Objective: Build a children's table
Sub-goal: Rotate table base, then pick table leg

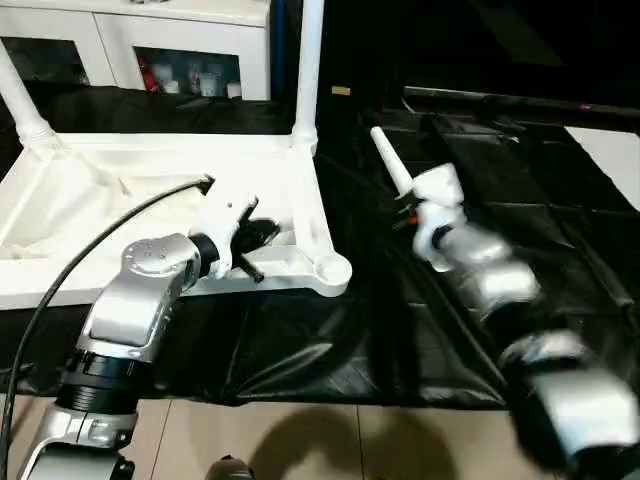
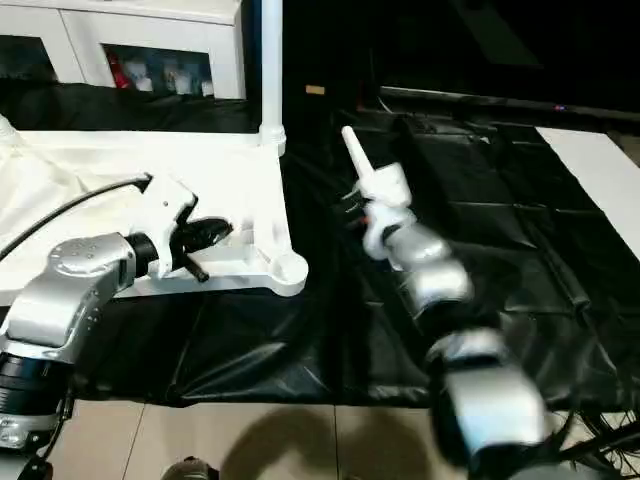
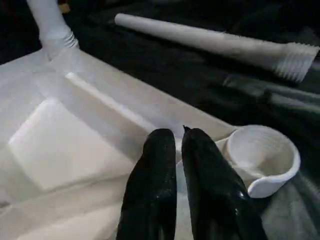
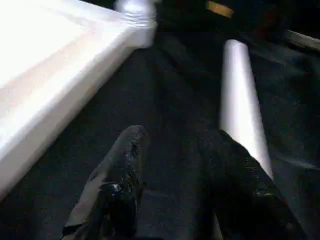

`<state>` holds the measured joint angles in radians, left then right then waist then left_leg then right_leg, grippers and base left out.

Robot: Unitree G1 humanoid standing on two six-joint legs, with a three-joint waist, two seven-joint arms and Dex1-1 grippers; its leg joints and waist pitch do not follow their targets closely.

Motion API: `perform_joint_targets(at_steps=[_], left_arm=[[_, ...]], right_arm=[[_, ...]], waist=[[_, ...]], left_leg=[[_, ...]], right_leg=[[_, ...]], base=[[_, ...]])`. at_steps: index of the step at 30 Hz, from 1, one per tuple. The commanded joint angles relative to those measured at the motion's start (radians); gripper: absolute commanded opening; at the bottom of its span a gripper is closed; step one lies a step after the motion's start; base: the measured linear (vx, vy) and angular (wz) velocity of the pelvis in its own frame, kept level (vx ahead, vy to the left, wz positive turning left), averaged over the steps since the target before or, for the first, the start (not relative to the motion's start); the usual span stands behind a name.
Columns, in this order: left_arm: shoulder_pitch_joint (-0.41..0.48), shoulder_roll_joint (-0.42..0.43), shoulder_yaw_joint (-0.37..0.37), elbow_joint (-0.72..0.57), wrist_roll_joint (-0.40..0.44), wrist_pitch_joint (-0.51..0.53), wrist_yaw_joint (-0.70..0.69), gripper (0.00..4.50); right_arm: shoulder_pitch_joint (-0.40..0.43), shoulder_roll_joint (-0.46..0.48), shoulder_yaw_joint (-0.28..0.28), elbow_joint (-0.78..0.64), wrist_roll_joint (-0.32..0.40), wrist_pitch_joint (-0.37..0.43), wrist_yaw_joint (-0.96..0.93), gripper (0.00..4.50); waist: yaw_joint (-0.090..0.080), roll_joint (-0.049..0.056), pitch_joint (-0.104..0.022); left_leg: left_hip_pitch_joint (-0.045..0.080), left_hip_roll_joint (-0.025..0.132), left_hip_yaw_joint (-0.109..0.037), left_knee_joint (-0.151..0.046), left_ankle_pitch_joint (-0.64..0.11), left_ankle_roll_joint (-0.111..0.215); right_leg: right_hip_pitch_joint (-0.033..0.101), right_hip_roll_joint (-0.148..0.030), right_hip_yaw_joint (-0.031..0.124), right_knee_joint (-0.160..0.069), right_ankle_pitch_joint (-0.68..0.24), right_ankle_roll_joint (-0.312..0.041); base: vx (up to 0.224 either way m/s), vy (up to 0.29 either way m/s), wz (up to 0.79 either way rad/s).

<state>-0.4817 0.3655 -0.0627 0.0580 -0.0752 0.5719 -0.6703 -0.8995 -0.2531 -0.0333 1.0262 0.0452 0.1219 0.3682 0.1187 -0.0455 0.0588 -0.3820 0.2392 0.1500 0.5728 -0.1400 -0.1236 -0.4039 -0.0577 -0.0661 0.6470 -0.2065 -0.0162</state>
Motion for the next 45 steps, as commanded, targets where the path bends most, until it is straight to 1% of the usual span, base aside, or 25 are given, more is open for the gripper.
perform_joint_targets(at_steps=[1, 4, 5, 8, 10, 11, 13, 14, 16, 19, 20, 21, 22, 23, 24, 25, 28, 30, 33, 36, 37, 39, 42, 43, 45], left_arm=[[-0.017, -0.007, -0.010, -0.017, 0.004, 0.006, 0.005, 0.83], [-0.014, -0.010, -0.020, -0.061, 0.001, 0.023, 0.009, 0.88], [-0.009, -0.008, -0.025, -0.077, -0.004, 0.031, 0.008, 1.16], [0.016, 0.004, -0.038, -0.143, -0.016, 0.077, 0.010, 1.28], [0.034, 0.012, -0.038, -0.187, -0.023, 0.109, 0.010, 1.57], [0.044, 0.020, -0.034, -0.220, -0.029, 0.129, 0.007, 1.66], [0.057, 0.031, -0.028, -0.263, -0.037, 0.149, 0.000, 1.76], [0.066, 0.042, -0.025, -0.297, -0.044, 0.163, -0.010, 1.76], [0.072, 0.061, -0.026, -0.334, -0.055, 0.189, -0.027, 2.10], [0.082, 0.096, -0.028, -0.389, -0.073, 0.230, -0.048, 2.11], [0.089, 0.114, -0.030, -0.414, -0.080, 0.255, -0.056, 2.13], [0.101, 0.141, -0.034, -0.449, -0.088, 0.282, -0.072, 2.34], [0.105, 0.150, -0.036, -0.461, -0.090, 0.291, -0.075, 2.46], [0.111, 0.162, -0.039, -0.480, -0.089, 0.299, -0.079, 2.51], [0.115, 0.170, -0.041, -0.494, -0.088, 0.305, -0.080, 2.48], [0.120, 0.185, -0.037, -0.527, -0.096, 0.331, -0.080, 2.51], [0.121, 0.200, -0.028, -0.560, -0.116, 0.363, -0.082, 2.63], [0.118, 0.217, -0.022, -0.584, -0.133, 0.396, -0.087, 2.63], [0.127, 0.245, -0.011, -0.615, -0.154, 0.427, -0.100, 2.63], [0.134, 0.259, 0.000, -0.636, -0.166, 0.447, -0.106, 2.63], [0.137, 0.266, 0.004, -0.646, -0.173, 0.461, -0.106, 2.63], [0.141, 0.280, 0.014, -0.661, -0.187, 0.479, -0.110, 2.63], [0.143, 0.319, 0.033, -0.685, -0.219, 0.510, -0.125, 2.63], [0.144, 0.338, 0.042, -0.696, -0.237, 0.523, -0.137, 2.63], [0.144, 0.343, 0.047, -0.701, -0.244, 0.530, -0.141, 2.63]], right_arm=[[-0.023, -0.015, -0.017, 0.014, -0.005, 0.026, -0.022, 2.38], [-0.106, -0.056, -0.003, 0.115, -0.039, 0.094, -0.076, 2.52], [-0.119, -0.062, -0.001, 0.132, -0.042, 0.099, -0.073, 2.71], [-0.166, -0.074, -0.007, 0.193, -0.045, 0.123, -0.084, 2.90], [-0.188, -0.076, -0.009, 0.222, -0.048, 0.129, -0.089, 3.13], [-0.198, -0.075, -0.013, 0.236, -0.047, 0.134, -0.088, 3.20], [-0.209, -0.073, -0.019, 0.249, -0.044, 0.138, -0.086, 3.40], [-0.218, -0.071, -0.024, 0.259, -0.042, 0.138, -0.082, 3.40], [-0.227, -0.068, -0.035, 0.275, -0.036, 0.141, -0.086, 3.65], [-0.236, -0.066, -0.044, 0.293, -0.036, 0.144, -0.089, 3.72], [-0.237, -0.065, -0.047, 0.301, -0.037, 0.146, -0.095, 3.90], [-0.238, -0.062, -0.049, 0.309, -0.037, 0.154, -0.096, 4.02], [-0.239, -0.061, -0.049, 0.313, -0.038, 0.156, -0.098, 4.08], [-0.239, -0.061, -0.045, 0.317, -0.045, 0.157, -0.108, 4.08], [-0.237, -0.060, -0.044, 0.319, -0.047, 0.156, -0.114, 4.08], [-0.235, -0.058, -0.052, 0.324, -0.043, 0.158, -0.115, 4.08], [-0.231, -0.058, -0.066, 0.328, -0.041, 0.165, -0.121, 4.08], [-0.226, -0.058, -0.073, 0.333, -0.044, 0.173, -0.127, 4.08], [-0.221, -0.055, -0.068, 0.337, -0.053, 0.181, -0.111, 4.08], [-0.220, -0.054, -0.061, 0.340, -0.058, 0.192, -0.101, 4.08], [-0.219, -0.054, -0.059, 0.341, -0.063, 0.198, -0.096, 4.08], [-0.217, -0.055, -0.055, 0.344, -0.071, 0.220, -0.091, 4.08], [-0.216, -0.059, -0.056, 0.349, -0.078, 0.268, -0.079, 4.08], [-0.219, -0.062, -0.061, 0.351, -0.074, 0.295, -0.067, 4.08], [-0.222, -0.063, -0.065, 0.352, -0.070, 0.310, -0.060, 4.08]], waist=[[0.000, 0.009, -0.069], [-0.003, 0.005, -0.072], [-0.004, 0.007, -0.074], [-0.003, 0.008, -0.075], [-0.002, 0.010, -0.076], [0.002, 0.018, -0.074], [0.001, 0.015, -0.073], [0.005, 0.021, -0.074], [0.005, 0.021, -0.074], [0.007, 0.028, -0.070], [0.008, 0.027, -0.070], [0.009, 0.037, -0.058], [0.009, 0.035, -0.058], [0.011, 0.040, -0.046], [0.012, 0.039, -0.043], [0.015, 0.045, -0.029], [0.020, 0.044, -0.026], [0.020, 0.046, -0.016], [0.018, 0.051, -0.016], [0.015, 0.048, -0.013], [0.015, 0.048, -0.014], [0.013, 0.049, -0.010], [0.011, 0.048, 0.003], [0.011, 0.051, 0.010], [0.010, 0.050, 0.012]], left_leg=[[0.016, -0.018, 0.023, -0.051, -0.239, -0.033], [0.014, -0.018, 0.023, -0.049, -0.216, -0.033], [0.014, -0.019, 0.022, -0.048, -0.209, -0.034], [0.010, -0.017, 0.022, -0.045, -0.192, -0.032], [0.009, -0.017, 0.022, -0.045, -0.193, -0.031], [0.009, -0.018, 0.021, -0.045, -0.200, -0.031], [0.009, -0.018, 0.022, -0.044, -0.209, -0.032], [0.010, -0.018, 0.022, -0.044, -0.213, -0.033], [0.012, -0.016, 0.021, -0.044, -0.231, -0.037], [0.013, -0.017, 0.020, -0.046, -0.261, -0.043], [0.013, -0.017, 0.019, -0.046, -0.267, -0.046], [0.012, -0.018, 0.019, -0.048, -0.290, -0.047], [0.012, -0.018, 0.018, -0.048, -0.296, -0.048], [0.011, -0.020, 0.017, -0.050, -0.311, -0.047], [0.011, -0.021, 0.018, -0.050, -0.319, -0.042], [0.009, -0.021, 0.017, -0.052, -0.332, -0.040], [0.010, -0.022, 0.017, -0.051, -0.323, -0.032], [0.001, -0.024, 0.017, -0.052, -0.280, -0.026], [-0.006, -0.025, 0.017, -0.047, -0.195, -0.017], [-0.012, -0.027, 0.018, -0.043, -0.144, -0.009], [-0.018, -0.029, 0.019, -0.039, -0.089, 0.002], [-0.020, -0.029, 0.019, -0.037, -0.065, 0.011], [-0.016, -0.027, 0.021, -0.044, -0.139, 0.002], [-0.011, -0.024, 0.020, -0.049, -0.195, -0.013], [-0.010, -0.023, 0.020, -0.052, -0.218, -0.023]], right_leg=[[0.052, -0.056, 0.040, -0.083, -0.154, -0.155], [0.053, -0.056, 0.040, -0.079, -0.125, -0.157], [0.054, -0.053, 0.038, -0.076, -0.108, -0.166], [0.055, -0.055, 0.037, -0.068, -0.056, -0.179], [0.056, -0.055, 0.037, -0.066, -0.043, -0.185], [0.055, -0.056, 0.036, -0.066, -0.047, -0.185], [0.055, -0.055, 0.036, -0.068, -0.048, -0.189], [0.054, -0.055, 0.036, -0.068, -0.049, -0.190], [0.052, -0.055, 0.036, -0.067, -0.058, -0.194], [0.048, -0.054, 0.035, -0.070, -0.089, -0.196], [0.049, -0.054, 0.035, -0.069, -0.093, -0.197], [0.042, -0.052, 0.035, -0.073, -0.108, -0.195], [0.043, -0.052, 0.035, -0.071, -0.116, -0.195], [0.037, -0.052, 0.035, -0.074, -0.143, -0.190], [0.037, -0.053, 0.036, -0.077, -0.165, -0.188], [0.029, -0.053, 0.037, -0.081, -0.194, -0.182], [0.032, -0.054, 0.039, -0.082, -0.216, -0.175], [0.031, -0.052, 0.039, -0.079, -0.186, -0.177], [0.031, -0.046, 0.038, -0.067, -0.069, -0.192], [0.035, -0.043, 0.037, -0.059, 0.009, -0.210], [0.038, -0.041, 0.037, -0.053, 0.081, -0.220], [0.033, -0.037, 0.035, -0.050, 0.125, -0.228], [0.028, -0.040, 0.036, -0.060, 0.038, -0.219], [0.024, -0.044, 0.038, -0.068, -0.043, -0.206], [0.024, -0.045, 0.039, -0.070, -0.073, -0.200]], base=[[0.000, 0.000, 0.00], [0.000, 0.000, 0.00], [0.000, 0.000, 0.00], [0.000, 0.000, 0.00], [0.000, 0.000, 0.00], [0.000, 0.000, 0.00], [0.000, 0.000, 0.00], [0.000, 0.000, 0.00], [0.000, 0.000, 0.00], [0.000, 0.000, 0.00], [0.000, 0.000, 0.00], [0.000, 0.000, 0.00], [0.000, 0.000, 0.00], [0.000, 0.000, 0.00], [0.000, 0.000, 0.00], [0.000, 0.000, 0.00], [0.000, 0.000, 0.00], [0.000, 0.000, 0.00], [0.000, 0.000, 0.00], [0.000, 0.000, 0.00], [0.000, 0.000, 0.00], [0.000, 0.000, 0.00], [0.000, 0.000, 0.00], [0.000, 0.000, 0.00], [0.000, 0.000, 0.00]])
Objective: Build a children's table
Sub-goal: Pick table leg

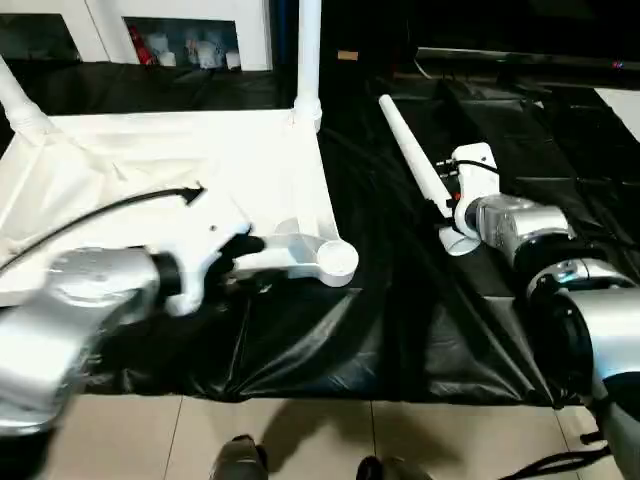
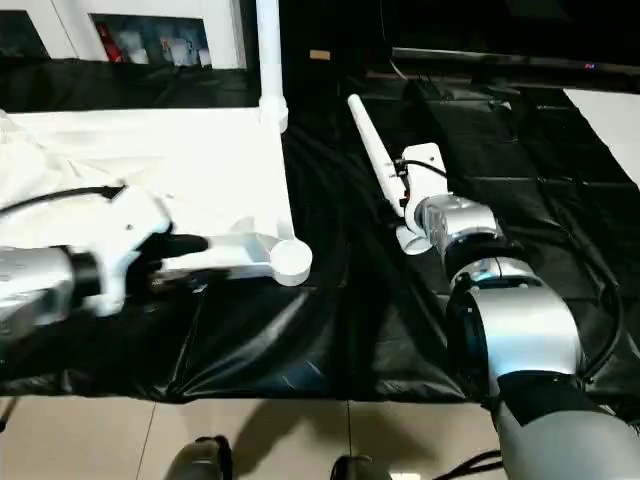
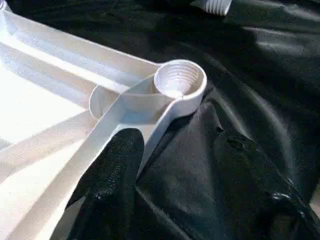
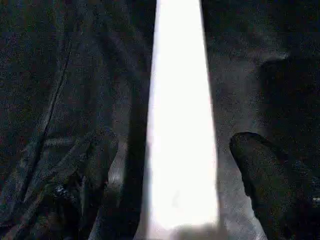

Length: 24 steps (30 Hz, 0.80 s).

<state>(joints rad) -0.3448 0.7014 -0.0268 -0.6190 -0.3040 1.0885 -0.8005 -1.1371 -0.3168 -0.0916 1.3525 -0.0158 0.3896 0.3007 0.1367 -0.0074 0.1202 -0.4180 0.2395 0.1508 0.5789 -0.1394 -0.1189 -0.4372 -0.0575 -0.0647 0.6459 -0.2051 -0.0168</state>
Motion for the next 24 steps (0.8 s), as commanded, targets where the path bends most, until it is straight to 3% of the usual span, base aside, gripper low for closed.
perform_joint_targets(at_steps=[1, 5, 6, 7, 8, 15, 19, 21, 23, 24], left_arm=[[0.008, 0.013, 0.018, -0.032, -0.024, 0.022, -0.014, 2.63], [-0.006, 0.027, 0.027, -0.036, -0.042, 0.037, -0.022, 2.75], [-0.008, 0.029, 0.028, -0.037, -0.044, 0.038, -0.023, 2.75], [-0.018, 0.036, 0.033, -0.040, -0.058, 0.048, -0.022, 2.75], [-0.020, 0.040, 0.035, -0.041, -0.064, 0.052, -0.020, 2.75], [-0.033, 0.044, 0.037, -0.043, -0.083, 0.062, -0.010, 2.75], [-0.046, 0.036, 0.039, -0.027, -0.087, 0.054, 0.010, 2.75], [-0.049, 0.027, 0.021, -0.003, -0.070, 0.019, 0.028, 2.75], [-0.051, 0.021, 0.015, 0.009, -0.062, 0.002, 0.038, 2.75], [-0.056, 0.002, 0.015, 0.028, -0.049, -0.017, 0.059, 2.75]], right_arm=[[0.013, -0.001, -0.011, 0.027, -0.007, 0.065, 0.022, 4.08], [0.007, -0.009, -0.001, 0.030, -0.020, 0.111, 0.054, 3.73], [0.007, -0.010, 0.001, 0.030, -0.023, 0.115, 0.057, 3.64], [0.008, -0.019, 0.011, 0.031, -0.034, 0.134, 0.071, 3.51], [0.008, -0.021, 0.015, 0.030, -0.038, 0.138, 0.075, 3.41], [0.014, -0.037, 0.016, 0.026, -0.049, 0.157, 0.079, 2.92], [0.020, -0.046, -0.018, 0.022, -0.034, 0.143, 0.045, 2.53], [0.023, -0.050, -0.060, 0.018, 0.000, 0.120, 0.020, 2.46], [0.023, -0.051, -0.075, 0.017, 0.011, 0.111, 0.015, 2.23], [0.019, -0.055, -0.098, 0.014, 0.032, 0.099, 0.012, 2.15]], waist=[[-0.007, 0.012, -0.046], [-0.005, 0.010, -0.042], [-0.004, 0.011, -0.042], [-0.006, 0.004, -0.043], [-0.004, 0.007, -0.042], [-0.006, -0.002, -0.044], [-0.005, -0.004, -0.045], [-0.003, -0.015, -0.052], [-0.004, -0.011, -0.055], [-0.006, -0.015, -0.064]], left_leg=[[0.030, -0.022, 0.020, -0.059, -0.245, -0.033], [0.029, -0.021, 0.017, -0.065, -0.279, -0.048], [0.028, -0.021, 0.016, -0.066, -0.274, -0.051], [0.028, -0.020, 0.018, -0.065, -0.267, -0.051], [0.027, -0.021, 0.017, -0.065, -0.253, -0.055], [0.025, -0.022, 0.019, -0.064, -0.216, -0.058], [0.027, -0.021, 0.021, -0.065, -0.227, -0.063], [0.028, -0.021, 0.022, -0.063, -0.209, -0.062], [0.027, -0.021, 0.022, -0.062, -0.204, -0.064], [0.027, -0.020, 0.023, -0.059, -0.175, -0.064]], right_leg=[[0.052, -0.047, 0.039, -0.074, -0.110, -0.193], [0.052, -0.051, 0.040, -0.078, -0.174, -0.177], [0.052, -0.051, 0.040, -0.078, -0.171, -0.175], [0.053, -0.050, 0.041, -0.079, -0.166, -0.175], [0.053, -0.050, 0.040, -0.076, -0.153, -0.177], [0.057, -0.050, 0.041, -0.073, -0.107, -0.181], [0.055, -0.051, 0.042, -0.075, -0.130, -0.173], [0.060, -0.053, 0.042, -0.074, -0.132, -0.166], [0.060, -0.053, 0.042, -0.074, -0.124, -0.163], [0.065, -0.051, 0.041, -0.066, -0.083, -0.167]], base=[[0.000, 0.000, 0.00], [0.000, 0.000, 0.00], [0.000, 0.000, 0.00], [0.000, 0.000, 0.00], [0.000, 0.000, 0.00], [0.000, 0.000, 0.00], [0.000, 0.000, 0.00], [0.000, 0.000, 0.00], [0.000, 0.000, 0.00], [0.000, 0.000, 0.00]])
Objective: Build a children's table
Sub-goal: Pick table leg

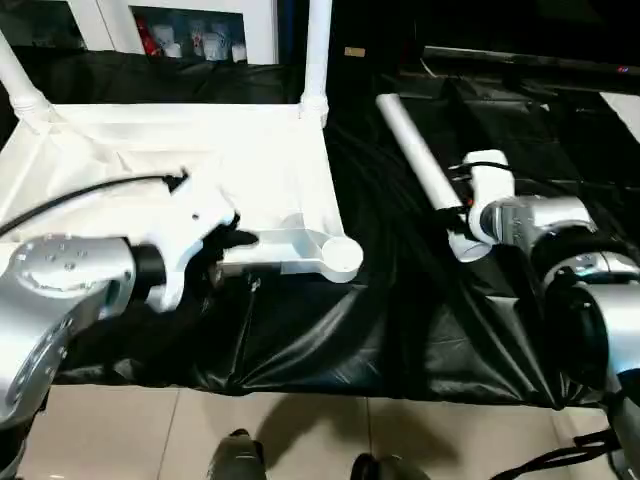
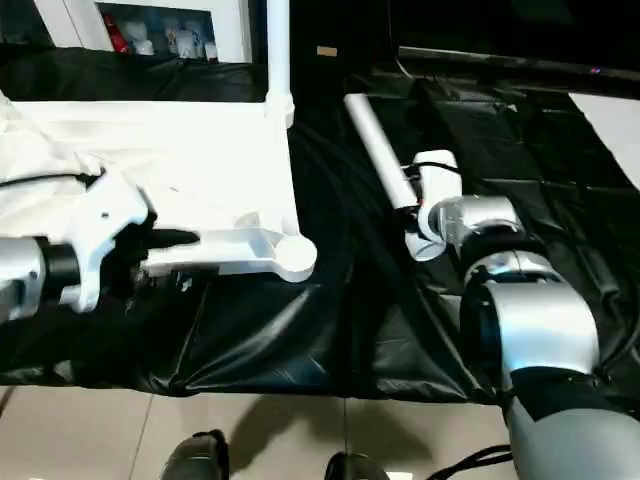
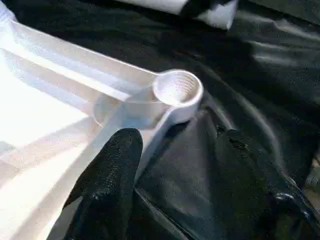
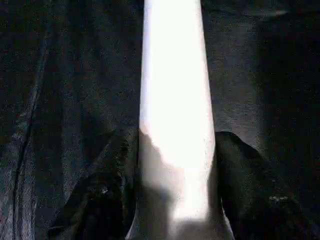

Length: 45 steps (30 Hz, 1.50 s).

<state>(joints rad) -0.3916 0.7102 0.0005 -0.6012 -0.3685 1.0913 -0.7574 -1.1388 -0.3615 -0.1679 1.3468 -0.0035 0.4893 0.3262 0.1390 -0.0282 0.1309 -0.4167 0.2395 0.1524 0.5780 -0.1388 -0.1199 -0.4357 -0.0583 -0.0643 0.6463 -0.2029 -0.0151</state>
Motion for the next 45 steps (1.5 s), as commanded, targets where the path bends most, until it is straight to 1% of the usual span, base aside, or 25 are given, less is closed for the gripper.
perform_joint_targets(at_steps=[1, 2, 4, 5, 6, 8, 9, 10, 13, 14, 16, 20, 22, 23, 24, 25, 27, 29, 30, 31, 34, 35, 37, 41, 45], left_arm=[[-0.016, -0.031, -0.014, 0.032, 0.028, -0.038, 0.038, 2.75], [-0.025, -0.066, -0.019, 0.065, 0.046, -0.070, 0.067, 2.75], [-0.034, -0.108, -0.026, 0.098, 0.065, -0.115, 0.102, 2.75], [-0.034, -0.109, -0.026, 0.099, 0.065, -0.116, 0.103, 2.75], [-0.036, -0.147, -0.033, 0.129, 0.075, -0.157, 0.130, 2.75], [-0.036, -0.172, -0.037, 0.152, 0.081, -0.186, 0.148, 2.75], [-0.040, -0.253, -0.041, 0.214, 0.094, -0.258, 0.213, 2.75], [-0.044, -0.287, -0.046, 0.246, 0.109, -0.302, 0.241, 2.75], [-0.061, -0.353, -0.052, 0.313, 0.131, -0.374, 0.291, 2.75], [-0.078, -0.394, -0.043, 0.364, 0.135, -0.410, 0.318, 2.75], [-0.105, -0.449, -0.030, 0.435, 0.130, -0.453, 0.342, 2.75], [-0.139, -0.493, -0.038, 0.535, 0.146, -0.513, 0.361, 2.75], [-0.167, -0.525, -0.027, 0.589, 0.115, -0.522, 0.343, 2.75], [-0.179, -0.535, -0.021, 0.605, 0.098, -0.519, 0.329, 3.03], [-0.193, -0.554, -0.010, 0.623, 0.066, -0.508, 0.310, 3.10], [-0.206, -0.568, -0.001, 0.639, 0.041, -0.500, 0.293, 3.10], [-0.221, -0.585, 0.009, 0.662, 0.013, -0.494, 0.276, 3.23], [-0.244, -0.617, 0.026, 0.684, -0.049, -0.457, 0.242, 3.47], [-0.249, -0.625, 0.029, 0.688, -0.066, -0.448, 0.231, 3.53], [-0.272, -0.661, 0.054, 0.704, -0.147, -0.397, 0.195, 3.58], [-0.299, -0.699, 0.077, 0.713, -0.245, -0.322, 0.149, 3.94], [-0.307, -0.707, 0.080, 0.719, -0.264, -0.302, 0.140, 3.94], [-0.321, -0.722, 0.087, 0.744, -0.271, -0.283, 0.154, 4.09], [-0.340, -0.739, 0.100, 0.778, -0.284, -0.277, 0.166, 4.37], [-0.352, -0.754, 0.134, 0.760, -0.343, -0.244, 0.178, 4.50]], right_arm=[[0.018, -0.014, -0.038, 0.016, 0.035, -0.016, -0.015, 2.10], [0.012, -0.017, -0.063, 0.012, 0.060, -0.033, -0.015, 2.03], [0.005, -0.021, -0.086, 0.005, 0.083, -0.048, 0.001, 1.94], [0.005, -0.021, -0.086, 0.005, 0.084, -0.048, 0.002, 1.93], [0.006, -0.024, -0.106, -0.001, 0.101, -0.061, 0.009, 1.92], [0.007, -0.024, -0.119, -0.006, 0.112, -0.071, 0.012, 1.90], [0.019, -0.022, -0.186, -0.022, 0.171, -0.108, 0.010, 1.90], [0.030, -0.019, -0.211, -0.033, 0.195, -0.139, 0.017, 1.90], [0.058, -0.007, -0.260, -0.065, 0.250, -0.214, 0.069, 1.90], [0.079, 0.006, -0.297, -0.090, 0.297, -0.254, 0.117, 1.90], [0.124, 0.032, -0.350, -0.148, 0.374, -0.279, 0.214, 1.90], [0.213, 0.075, -0.377, -0.259, 0.449, -0.244, 0.373, 1.89], [0.304, 0.108, -0.360, -0.384, 0.498, -0.182, 0.470, 1.89], [0.341, 0.121, -0.351, -0.438, 0.517, -0.158, 0.505, 1.89], [0.389, 0.135, -0.333, -0.510, 0.540, -0.130, 0.531, 1.89], [0.430, 0.147, -0.320, -0.579, 0.568, -0.091, 0.551, 1.89], [0.474, 0.161, -0.305, -0.655, 0.602, -0.049, 0.572, 1.88], [0.545, 0.177, -0.276, -0.788, 0.661, 0.033, 0.600, 1.88], [0.560, 0.181, -0.269, -0.817, 0.673, 0.051, 0.604, 1.88], [0.620, 0.194, -0.237, -0.939, 0.717, 0.123, 0.620, 1.88], [0.675, 0.206, -0.203, -1.051, 0.759, 0.198, 0.626, 1.88], [0.688, 0.210, -0.193, -1.078, 0.769, 0.217, 0.626, 1.88], [0.709, 0.214, -0.173, -1.114, 0.776, 0.236, 0.630, 1.88], [0.748, 0.218, -0.127, -1.176, 0.769, 0.256, 0.617, 1.88], [0.771, 0.218, -0.091, -1.234, 0.762, 0.274, 0.590, 1.88]], waist=[[-0.008, 0.006, -0.087], [-0.007, 0.008, -0.099], [-0.006, 0.007, -0.106], [-0.006, 0.007, -0.106], [-0.003, 0.019, -0.129], [-0.002, 0.012, -0.132], [0.000, 0.025, -0.136], [0.002, 0.020, -0.135], [0.006, 0.019, -0.139], [0.006, 0.030, -0.137], [0.008, 0.026, -0.136], [0.006, 0.021, -0.139], [0.008, 0.021, -0.138], [0.008, 0.021, -0.138], [0.014, 0.026, -0.143], [0.013, 0.022, -0.140], [0.016, 0.038, -0.141], [0.017, 0.032, -0.139], [0.018, 0.038, -0.137], [0.019, 0.039, -0.138], [0.019, 0.037, -0.138], [0.019, 0.045, -0.136], [0.019, 0.052, -0.136], [0.012, 0.053, -0.134], [0.008, 0.055, -0.134]], left_leg=[[0.025, -0.021, 0.024, -0.052, -0.138, -0.060], [0.025, -0.021, 0.023, -0.049, -0.118, -0.060], [0.019, -0.024, 0.025, -0.041, -0.063, -0.045], [0.019, -0.024, 0.025, -0.041, -0.063, -0.045], [0.023, -0.024, 0.023, -0.032, -0.037, -0.038], [0.017, -0.026, 0.026, -0.026, -0.017, -0.023], [0.019, -0.025, 0.027, -0.021, -0.025, -0.013], [0.016, -0.025, 0.028, -0.020, -0.045, -0.003], [0.018, -0.022, 0.027, -0.017, -0.067, 0.011], [0.018, -0.021, 0.028, -0.015, -0.091, 0.013], [0.020, -0.021, 0.030, -0.015, -0.137, 0.022], [0.021, -0.018, 0.025, -0.017, -0.144, 0.035], [0.020, -0.020, 0.025, -0.019, -0.136, 0.047], [0.020, -0.020, 0.025, -0.019, -0.136, 0.047], [0.026, -0.015, 0.024, -0.019, -0.147, 0.046], [0.021, -0.020, 0.024, -0.021, -0.140, 0.047], [0.026, -0.018, 0.021, -0.023, -0.176, 0.031], [0.028, -0.017, 0.022, -0.026, -0.209, 0.026], [0.029, -0.019, 0.022, -0.026, -0.224, 0.025], [0.030, -0.019, 0.020, -0.026, -0.234, 0.022], [0.026, -0.020, 0.021, -0.029, -0.227, 0.026], [0.028, -0.021, 0.021, -0.029, -0.240, 0.025], [0.029, -0.022, 0.018, -0.030, -0.269, 0.023], [0.029, -0.029, 0.016, -0.036, -0.300, 0.017], [0.036, -0.031, 0.014, -0.041, -0.323, 0.013]], right_leg=[[0.069, -0.048, 0.040, -0.060, -0.021, -0.178], [0.076, -0.050, 0.039, -0.055, 0.008, -0.185], [0.080, -0.047, 0.037, -0.046, 0.106, -0.204], [0.080, -0.047, 0.037, -0.046, 0.106, -0.204], [0.089, -0.047, 0.036, -0.037, 0.151, -0.219], [0.090, -0.045, 0.034, -0.036, 0.204, -0.236], [0.086, -0.045, 0.036, -0.034, 0.221, -0.247], [0.089, -0.046, 0.037, -0.036, 0.218, -0.251], [0.087, -0.051, 0.036, -0.035, 0.182, -0.256], [0.084, -0.052, 0.038, -0.039, 0.151, -0.256], [0.083, -0.052, 0.039, -0.046, 0.086, -0.249], [0.085, -0.055, 0.036, -0.050, 0.035, -0.252], [0.086, -0.054, 0.035, -0.057, -0.002, -0.238], [0.086, -0.054, 0.035, -0.057, -0.002, -0.238], [0.080, -0.059, 0.036, -0.059, -0.025, -0.236], [0.084, -0.055, 0.033, -0.063, -0.034, -0.231], [0.077, -0.057, 0.033, -0.068, -0.085, -0.228], [0.076, -0.058, 0.033, -0.078, -0.147, -0.209], [0.072, -0.058, 0.033, -0.086, -0.190, -0.196], [0.072, -0.060, 0.032, -0.088, -0.226, -0.187], [0.070, -0.060, 0.030, -0.097, -0.274, -0.168], [0.066, -0.059, 0.029, -0.102, -0.309, -0.160], [0.063, -0.060, 0.026, -0.110, -0.363, -0.140], [0.063, -0.057, 0.016, -0.134, -0.484, -0.060], [0.064, -0.061, 0.005, -0.148, -0.533, -0.038]], base=[[0.000, 0.000, 0.00], [0.000, 0.000, 0.00], [0.000, 0.000, 0.00], [0.000, 0.000, 0.00], [0.000, 0.000, 0.00], [0.000, 0.000, 0.00], [0.000, 0.000, 0.00], [0.000, 0.000, 0.00], [0.000, 0.000, 0.00], [0.000, 0.000, 0.00], [0.000, 0.000, 0.00], [0.000, 0.000, 0.00], [0.000, 0.000, 0.00], [0.000, 0.000, 0.00], [0.000, 0.000, 0.00], [0.000, 0.000, 0.00], [0.000, 0.000, 0.00], [0.000, 0.000, 0.00], [0.000, 0.000, 0.00], [0.000, 0.000, 0.00], [0.000, 0.000, 0.00], [0.000, 0.000, 0.00], [0.000, 0.000, 0.00], [0.000, 0.000, 0.00], [0.000, 0.000, 0.00]])
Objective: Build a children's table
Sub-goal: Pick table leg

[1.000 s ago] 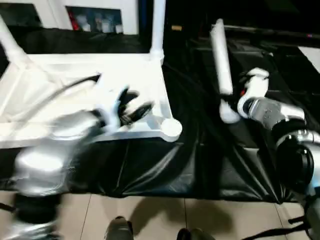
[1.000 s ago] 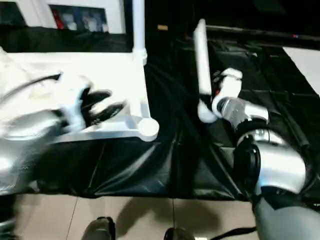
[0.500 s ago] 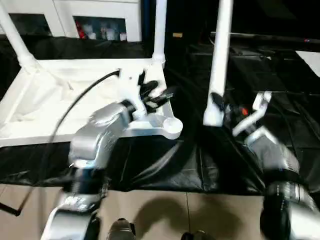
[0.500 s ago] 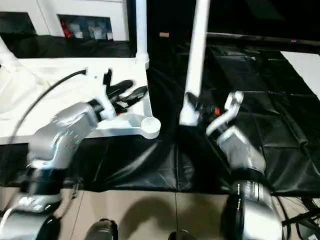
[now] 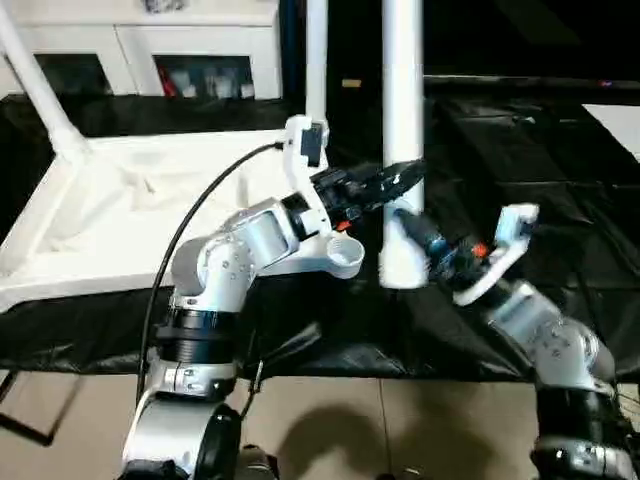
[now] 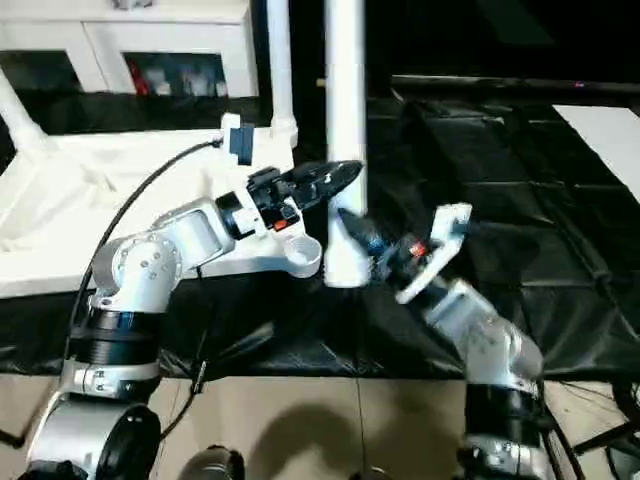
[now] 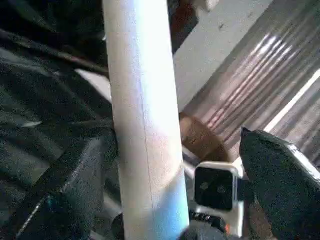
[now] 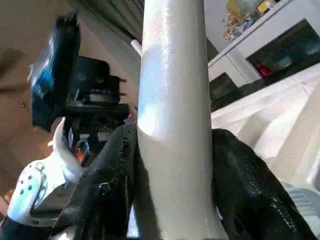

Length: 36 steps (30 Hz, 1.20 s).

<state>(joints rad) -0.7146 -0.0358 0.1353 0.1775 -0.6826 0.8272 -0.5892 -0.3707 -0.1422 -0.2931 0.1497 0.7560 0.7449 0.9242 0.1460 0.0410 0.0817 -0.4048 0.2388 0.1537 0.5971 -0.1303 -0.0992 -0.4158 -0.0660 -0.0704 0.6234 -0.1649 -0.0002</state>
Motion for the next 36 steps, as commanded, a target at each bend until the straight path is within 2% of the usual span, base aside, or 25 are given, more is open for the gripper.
perform_joint_targets(at_steps=[1, 2, 3, 6, 7, 9, 11, 13, 16, 17, 19, 21, 22, 24, 26, 27, 31, 32, 33, 36], left_arm=[[-0.029, -0.008, 0.001, -0.022, -0.035, 0.027, 0.013, 4.29], [-0.027, -0.007, -0.005, -0.027, -0.026, 0.034, 0.026, 4.29], [-0.026, -0.006, -0.009, -0.029, -0.020, 0.039, 0.036, 4.13], [-0.030, -0.014, 0.001, -0.019, -0.008, 0.048, 0.080, 3.99], [-0.037, -0.018, 0.012, -0.007, 0.004, 0.044, 0.110, 3.84], [-0.043, -0.020, 0.022, 0.004, 0.013, 0.037, 0.138, 3.71], [-0.052, -0.020, 0.039, 0.014, 0.015, 0.020, 0.167, 3.56], [-0.065, -0.020, 0.064, 0.024, 0.015, 0.002, 0.202, 3.26], [-0.074, -0.025, 0.097, 0.026, 0.003, -0.015, 0.239, 3.17], [-0.075, -0.025, 0.097, 0.026, 0.003, -0.016, 0.240, 3.01], [-0.077, -0.027, 0.107, 0.025, -0.004, -0.017, 0.252, 2.80], [-0.081, -0.027, 0.119, 0.020, -0.009, -0.017, 0.265, 2.72], [-0.082, -0.028, 0.122, 0.020, -0.012, -0.018, 0.267, 2.64], [-0.081, -0.026, 0.115, 0.016, -0.011, -0.020, 0.259, 2.39], [-0.079, -0.027, 0.107, 0.008, -0.008, -0.025, 0.254, 2.31], [-0.079, -0.028, 0.106, 0.008, -0.006, -0.028, 0.255, 2.06], [-0.080, -0.026, 0.096, 0.009, 0.003, -0.042, 0.254, 1.94], [-0.082, -0.024, 0.092, 0.011, 0.006, -0.045, 0.252, 1.84], [-0.086, -0.013, 0.079, 0.014, 0.015, -0.050, 0.239, 1.83], [-0.090, 0.005, 0.058, 0.009, 0.020, -0.050, 0.207, 1.83]], right_arm=[[0.008, -0.004, 0.043, -0.046, -0.001, 0.021, -0.010, 1.88], [0.012, -0.006, 0.054, -0.056, -0.012, 0.015, -0.014, 1.88], [0.014, -0.007, 0.061, -0.062, -0.020, 0.011, -0.018, 1.88], [0.017, -0.005, 0.068, -0.079, -0.021, 0.011, -0.029, 1.88], [0.019, -0.006, 0.073, -0.094, -0.017, 0.017, -0.036, 1.88], [0.023, -0.010, 0.082, -0.114, -0.016, 0.020, -0.042, 1.88], [0.023, -0.012, 0.087, -0.124, -0.014, 0.020, -0.052, 1.88], [0.018, -0.013, 0.086, -0.120, -0.017, 0.010, -0.063, 1.88], [0.016, -0.016, 0.090, -0.118, -0.018, 0.004, -0.069, 1.88], [0.016, -0.016, 0.090, -0.118, -0.018, 0.004, -0.069, 1.88], [0.019, -0.018, 0.093, -0.124, -0.013, 0.007, -0.073, 1.88], [0.020, -0.019, 0.097, -0.124, -0.013, 0.003, -0.077, 1.88], [0.020, -0.019, 0.098, -0.124, -0.014, 0.002, -0.079, 1.88], [0.016, -0.019, 0.102, -0.122, -0.016, 0.000, -0.078, 1.88], [0.011, -0.024, 0.112, -0.119, -0.021, -0.001, -0.074, 1.88], [0.009, -0.027, 0.115, -0.117, -0.026, -0.004, -0.074, 1.88], [-0.001, -0.042, 0.132, -0.110, -0.054, -0.025, -0.082, 1.88], [-0.004, -0.046, 0.135, -0.110, -0.060, -0.029, -0.084, 2.23], [-0.019, -0.053, 0.133, -0.097, -0.053, 0.003, -0.098, 2.58], [-0.035, -0.080, 0.147, -0.086, -0.065, 0.025, -0.097, 2.65]], waist=[[-0.003, -0.015, -0.083], [-0.004, -0.016, -0.084], [-0.007, -0.011, -0.086], [-0.009, -0.007, -0.088], [-0.011, -0.015, -0.089], [-0.009, -0.015, -0.089], [-0.007, -0.021, -0.089], [-0.006, -0.020, -0.090], [-0.006, -0.020, -0.093], [-0.005, -0.025, -0.094], [-0.002, -0.026, -0.097], [-0.001, -0.034, -0.098], [0.000, -0.032, -0.099], [0.000, -0.041, -0.101], [0.001, -0.041, -0.103], [0.001, -0.040, -0.104], [-0.001, -0.041, -0.105], [-0.002, -0.043, -0.104], [-0.002, -0.041, -0.104], [-0.004, -0.041, -0.102]], left_leg=[[0.026, -0.031, 0.010, -0.065, -0.358, -0.010], [0.029, -0.030, 0.010, -0.066, -0.366, -0.010], [0.031, -0.026, 0.007, -0.070, -0.372, -0.009], [0.035, -0.023, 0.005, -0.077, -0.391, -0.004], [0.036, -0.020, 0.006, -0.079, -0.391, 0.000], [0.038, -0.019, 0.008, -0.081, -0.388, 0.003], [0.039, -0.023, 0.010, -0.079, -0.377, 0.004], [0.035, -0.024, 0.010, -0.080, -0.358, 0.010], [0.031, -0.021, 0.008, -0.082, -0.349, 0.007], [0.031, -0.021, 0.009, -0.081, -0.338, 0.006], [0.031, -0.020, 0.012, -0.079, -0.322, 0.007], [0.028, -0.020, 0.013, -0.078, -0.308, 0.008], [0.027, -0.020, 0.013, -0.078, -0.296, 0.008], [0.023, -0.020, 0.015, -0.077, -0.264, 0.013], [0.022, -0.020, 0.016, -0.075, -0.237, 0.015], [0.022, -0.019, 0.016, -0.075, -0.232, 0.015], [0.020, -0.019, 0.017, -0.074, -0.209, 0.015], [0.020, -0.020, 0.018, -0.074, -0.211, 0.016], [0.021, -0.020, 0.018, -0.074, -0.218, 0.017], [0.025, -0.020, 0.018, -0.075, -0.234, 0.012]], right_leg=[[0.045, -0.052, 0.006, -0.131, -0.593, -0.036], [0.045, -0.053, 0.005, -0.133, -0.594, -0.034], [0.047, -0.053, 0.003, -0.132, -0.573, -0.033], [0.050, -0.057, -0.006, -0.135, -0.529, -0.040], [0.052, -0.058, -0.008, -0.137, -0.502, -0.048], [0.051, -0.060, -0.009, -0.136, -0.472, -0.059], [0.050, -0.061, -0.007, -0.135, -0.473, -0.056], [0.051, -0.067, -0.003, -0.132, -0.469, -0.058], [0.054, -0.069, -0.001, -0.127, -0.441, -0.063], [0.054, -0.069, 0.001, -0.124, -0.424, -0.070], [0.053, -0.070, 0.005, -0.121, -0.398, -0.081], [0.055, -0.070, 0.006, -0.117, -0.379, -0.087], [0.057, -0.071, 0.007, -0.114, -0.365, -0.091], [0.060, -0.071, 0.008, -0.109, -0.337, -0.098], [0.061, -0.071, 0.009, -0.105, -0.310, -0.107], [0.061, -0.071, 0.010, -0.104, -0.303, -0.109], [0.064, -0.069, 0.010, -0.098, -0.255, -0.125], [0.064, -0.069, 0.010, -0.098, -0.258, -0.125], [0.064, -0.069, 0.011, -0.100, -0.272, -0.124], [0.061, -0.068, 0.010, -0.104, -0.310, -0.114]], base=[[0.000, 0.000, 0.00], [0.000, 0.000, 0.00], [0.000, 0.000, 0.00], [0.000, 0.000, 0.00], [0.000, 0.000, 0.00], [0.000, 0.000, 0.00], [0.000, 0.000, 0.00], [0.000, 0.000, 0.00], [0.000, 0.000, 0.00], [0.000, 0.000, 0.00], [0.000, 0.000, 0.00], [0.000, 0.000, 0.00], [0.000, 0.000, 0.00], [0.000, 0.000, 0.00], [0.000, 0.000, 0.00], [0.000, 0.000, 0.00], [0.000, 0.000, 0.00], [0.000, 0.000, 0.00], [0.000, 0.000, 0.00], [0.000, 0.000, 0.00]])
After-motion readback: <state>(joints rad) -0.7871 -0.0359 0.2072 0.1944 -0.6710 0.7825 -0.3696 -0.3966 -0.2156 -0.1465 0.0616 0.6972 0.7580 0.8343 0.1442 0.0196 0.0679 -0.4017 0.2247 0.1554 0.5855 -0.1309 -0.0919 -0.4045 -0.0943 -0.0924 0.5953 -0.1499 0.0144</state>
